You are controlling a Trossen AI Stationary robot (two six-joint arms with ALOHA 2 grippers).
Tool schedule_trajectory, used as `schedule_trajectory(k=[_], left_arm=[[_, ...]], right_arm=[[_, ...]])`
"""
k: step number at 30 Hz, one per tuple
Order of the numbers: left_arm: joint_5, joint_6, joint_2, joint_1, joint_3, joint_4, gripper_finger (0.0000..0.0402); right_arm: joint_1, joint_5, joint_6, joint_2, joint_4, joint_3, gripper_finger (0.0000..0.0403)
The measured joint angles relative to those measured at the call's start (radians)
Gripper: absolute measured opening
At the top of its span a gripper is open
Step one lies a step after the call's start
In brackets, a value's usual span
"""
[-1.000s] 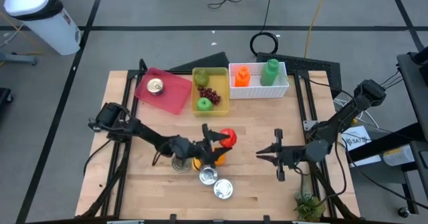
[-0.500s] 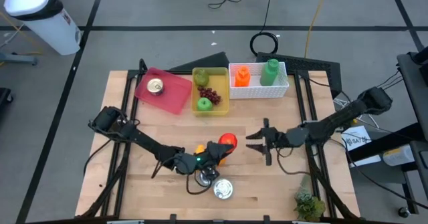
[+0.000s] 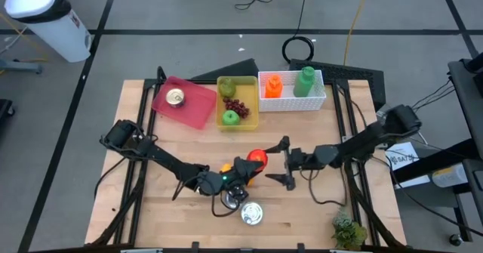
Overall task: Pick & Place Food Item
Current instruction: Put the red apple into the yellow bin
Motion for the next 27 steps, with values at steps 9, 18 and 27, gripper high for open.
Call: schedule_trajectory(k=[9, 18, 27], left_arm=[[0.049, -0.058, 0.000, 0.002, 0.000, -0.003, 0.0250], [0.034, -0.242, 0.002, -0.001, 0.000, -0.002, 0.0274], [-0.270, -0.440, 0.002, -0.043, -0.001, 0.055, 0.0319]], right_arm=[[-0.038, -0.005, 0.002, 0.105, -0.018, 0.123, 0.0373], [-0.040, 0.069, -0.024, 0.089, -0.085, 0.122, 0.0308], [-0.035, 0.199, -0.150, 0.007, -0.344, 0.117, 0.0308]])
